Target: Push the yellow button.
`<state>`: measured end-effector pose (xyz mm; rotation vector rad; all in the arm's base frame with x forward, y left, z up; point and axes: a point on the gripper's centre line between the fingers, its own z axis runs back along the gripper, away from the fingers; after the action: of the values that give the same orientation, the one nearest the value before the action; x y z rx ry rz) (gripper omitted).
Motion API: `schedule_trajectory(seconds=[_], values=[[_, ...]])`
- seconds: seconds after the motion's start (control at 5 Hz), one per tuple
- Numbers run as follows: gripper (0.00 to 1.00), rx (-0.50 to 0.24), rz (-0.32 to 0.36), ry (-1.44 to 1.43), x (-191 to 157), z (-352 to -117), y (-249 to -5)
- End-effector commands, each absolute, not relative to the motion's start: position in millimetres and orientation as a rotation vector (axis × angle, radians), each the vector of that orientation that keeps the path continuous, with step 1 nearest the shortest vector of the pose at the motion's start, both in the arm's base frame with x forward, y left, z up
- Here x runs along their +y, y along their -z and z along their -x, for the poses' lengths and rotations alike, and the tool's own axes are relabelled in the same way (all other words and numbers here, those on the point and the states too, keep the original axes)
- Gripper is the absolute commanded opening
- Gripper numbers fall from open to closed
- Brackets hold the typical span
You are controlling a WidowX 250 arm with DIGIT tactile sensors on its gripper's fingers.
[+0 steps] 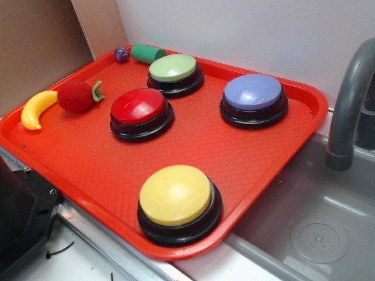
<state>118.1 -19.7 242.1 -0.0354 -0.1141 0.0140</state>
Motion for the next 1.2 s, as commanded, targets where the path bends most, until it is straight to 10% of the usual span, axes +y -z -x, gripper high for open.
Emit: schedule_trajectory(seconds=[0.0,0.4,1.0], values=[[1.0,-0.114,0.035,-0.014,-19.7,-118.1,-242.1],[1.0,-0.044,-0.109,0.493,-126.1,-196.3,-137.2],[1.0,-0.141,-0.001,1.009,-235.0,-121.6,-85.8]])
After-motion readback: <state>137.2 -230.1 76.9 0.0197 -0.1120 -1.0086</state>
